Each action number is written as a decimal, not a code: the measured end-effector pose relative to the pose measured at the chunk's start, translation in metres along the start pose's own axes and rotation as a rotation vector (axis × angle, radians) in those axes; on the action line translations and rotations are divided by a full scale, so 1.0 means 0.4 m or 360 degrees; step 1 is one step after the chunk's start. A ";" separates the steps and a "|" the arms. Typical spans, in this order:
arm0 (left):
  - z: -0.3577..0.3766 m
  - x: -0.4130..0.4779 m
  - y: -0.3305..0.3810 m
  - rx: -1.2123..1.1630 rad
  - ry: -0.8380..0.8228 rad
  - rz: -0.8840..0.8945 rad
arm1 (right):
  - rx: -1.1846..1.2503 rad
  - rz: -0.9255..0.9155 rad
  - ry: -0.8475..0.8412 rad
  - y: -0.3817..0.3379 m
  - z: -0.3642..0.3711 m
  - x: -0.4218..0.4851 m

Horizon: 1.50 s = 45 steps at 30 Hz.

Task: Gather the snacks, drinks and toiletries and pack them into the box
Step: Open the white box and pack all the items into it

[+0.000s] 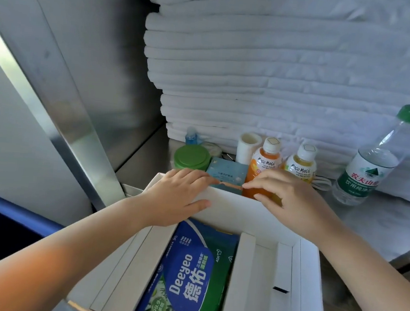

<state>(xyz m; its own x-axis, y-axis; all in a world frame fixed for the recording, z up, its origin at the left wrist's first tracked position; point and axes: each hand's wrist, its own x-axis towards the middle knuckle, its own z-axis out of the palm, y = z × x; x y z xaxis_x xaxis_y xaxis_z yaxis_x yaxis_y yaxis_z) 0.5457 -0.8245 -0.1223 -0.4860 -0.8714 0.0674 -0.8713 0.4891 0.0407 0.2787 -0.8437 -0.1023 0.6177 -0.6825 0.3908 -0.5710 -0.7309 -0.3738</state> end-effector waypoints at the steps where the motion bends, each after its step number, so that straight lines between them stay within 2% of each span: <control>1: -0.007 0.003 -0.004 -0.0111 -0.0050 -0.0036 | 0.0023 -0.0006 0.0006 0.003 0.003 0.001; 3: -0.026 0.019 -0.015 -0.0388 -0.0060 -0.0135 | 0.0109 0.0034 0.0020 0.009 0.009 0.001; 5: -0.044 0.050 -0.034 -0.0511 0.0139 -0.0234 | 0.0177 0.0098 0.0035 0.016 0.014 -0.002; 7: -0.059 0.096 -0.060 -0.0444 0.0352 -0.0352 | 0.0200 0.0131 0.0028 0.022 0.018 -0.004; 9: -0.067 0.147 -0.088 -0.0340 0.0455 -0.0439 | 0.0220 0.0133 0.0013 0.025 0.020 -0.005; 17: -0.038 0.272 -0.165 -0.0118 0.0222 -0.0712 | 0.0267 0.0197 0.0017 0.028 0.019 -0.008; 24: -0.017 0.275 -0.168 0.0005 0.0303 -0.0719 | 0.0284 0.0222 0.0024 0.027 0.023 -0.008; 33: -0.013 0.275 -0.160 -0.0045 0.0383 -0.0696 | 0.0309 0.0242 0.0013 0.027 0.022 -0.008; 35: -0.018 0.272 -0.158 -0.0112 0.0488 -0.0675 | 0.0317 0.0268 -0.0002 0.025 0.020 -0.010; 42: -0.121 0.236 -0.110 -0.0528 0.1121 -0.0562 | 0.0328 0.0279 -0.0010 0.017 0.016 -0.008; 45: -0.182 0.201 -0.065 -0.0703 0.1241 -0.0532 | 0.0321 0.0261 -0.0022 0.016 0.016 -0.010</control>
<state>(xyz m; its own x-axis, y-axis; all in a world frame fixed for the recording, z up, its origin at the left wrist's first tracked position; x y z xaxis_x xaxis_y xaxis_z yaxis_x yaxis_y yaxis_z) 0.5343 -0.9046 -0.0455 0.1048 -0.7753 0.6229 -0.7745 0.3292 0.5401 0.2760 -0.8458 -0.1116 0.5338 -0.7904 0.3004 -0.5454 -0.5933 -0.5920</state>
